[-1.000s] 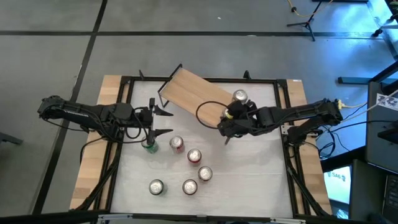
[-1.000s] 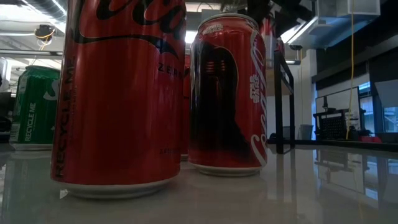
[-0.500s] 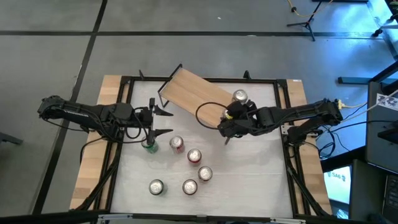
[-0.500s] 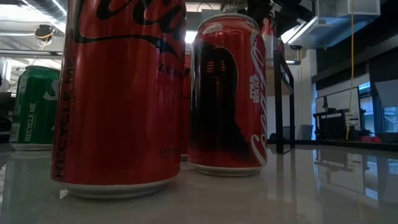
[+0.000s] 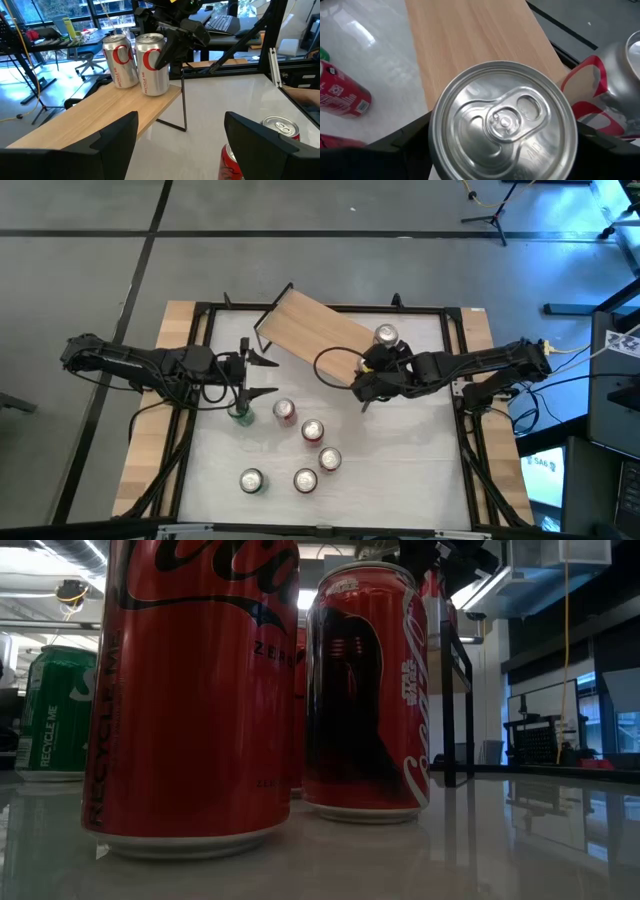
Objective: Place canned beverage on shelf
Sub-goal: Put the red-silver soda can on the shelf aligned with the other red-silver soda can
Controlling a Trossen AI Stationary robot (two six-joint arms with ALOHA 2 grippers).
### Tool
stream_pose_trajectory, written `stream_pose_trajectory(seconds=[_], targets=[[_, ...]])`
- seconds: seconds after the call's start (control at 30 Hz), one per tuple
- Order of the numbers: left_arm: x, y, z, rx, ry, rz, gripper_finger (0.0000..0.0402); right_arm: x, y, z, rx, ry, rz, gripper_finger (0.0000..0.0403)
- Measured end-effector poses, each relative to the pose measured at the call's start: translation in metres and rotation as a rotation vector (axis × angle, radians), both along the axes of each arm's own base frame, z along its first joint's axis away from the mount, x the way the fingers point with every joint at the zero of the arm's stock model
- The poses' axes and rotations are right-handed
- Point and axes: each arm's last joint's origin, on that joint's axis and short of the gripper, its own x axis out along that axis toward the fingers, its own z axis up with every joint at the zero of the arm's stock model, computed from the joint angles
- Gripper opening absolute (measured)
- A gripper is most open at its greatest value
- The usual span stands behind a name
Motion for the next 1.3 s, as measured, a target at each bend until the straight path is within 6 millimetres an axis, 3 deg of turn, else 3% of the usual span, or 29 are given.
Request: stream_pose_trajectory(seconds=[1.3], targets=[[-0.0003,0.0,-0.0016,0.002,0.017,0.0,0.0286,-0.0002,0.0003,-0.0023,0.007,0.031,0.01,0.0324]])
